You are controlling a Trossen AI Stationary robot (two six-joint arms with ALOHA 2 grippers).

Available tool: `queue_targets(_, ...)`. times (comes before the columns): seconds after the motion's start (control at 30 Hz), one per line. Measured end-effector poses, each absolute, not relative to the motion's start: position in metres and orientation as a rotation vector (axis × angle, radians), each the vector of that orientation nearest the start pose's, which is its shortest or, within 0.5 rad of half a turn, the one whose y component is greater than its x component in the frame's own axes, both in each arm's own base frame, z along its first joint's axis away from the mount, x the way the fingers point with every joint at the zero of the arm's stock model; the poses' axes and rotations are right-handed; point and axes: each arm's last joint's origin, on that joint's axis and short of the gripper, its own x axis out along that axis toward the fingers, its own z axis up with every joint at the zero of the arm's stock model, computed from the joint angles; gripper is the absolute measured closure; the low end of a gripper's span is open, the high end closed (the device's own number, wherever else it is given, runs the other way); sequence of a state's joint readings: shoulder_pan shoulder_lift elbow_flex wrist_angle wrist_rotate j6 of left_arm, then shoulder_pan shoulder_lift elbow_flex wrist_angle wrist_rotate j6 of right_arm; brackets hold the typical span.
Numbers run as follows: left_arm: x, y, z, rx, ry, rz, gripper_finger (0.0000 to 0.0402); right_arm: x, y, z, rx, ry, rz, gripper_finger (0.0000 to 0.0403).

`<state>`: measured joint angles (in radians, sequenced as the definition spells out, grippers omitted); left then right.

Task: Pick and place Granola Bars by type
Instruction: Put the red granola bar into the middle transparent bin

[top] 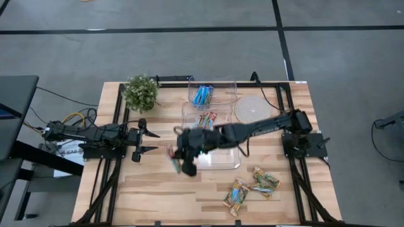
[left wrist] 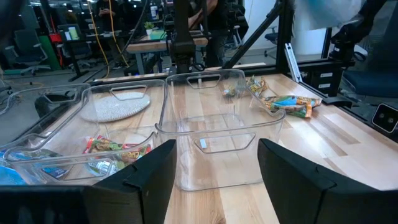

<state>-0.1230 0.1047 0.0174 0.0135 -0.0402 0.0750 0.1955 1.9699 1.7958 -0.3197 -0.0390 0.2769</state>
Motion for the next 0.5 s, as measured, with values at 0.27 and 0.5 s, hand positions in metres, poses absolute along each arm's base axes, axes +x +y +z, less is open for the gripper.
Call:
queue_targets(0.27, 0.103, -0.012, 0.162, 0.081, 0.07, -0.086, 0.0182, 0.441, 0.0, 0.333, 0.294, 0.541, -0.09, 0.038)
queue_targets(0.5, 0.103, -0.012, 0.162, 0.081, 0.071, -0.086, 0.0182, 0.418, -0.063, 0.339, 0.355, 0.605, -0.336, 0.0381)
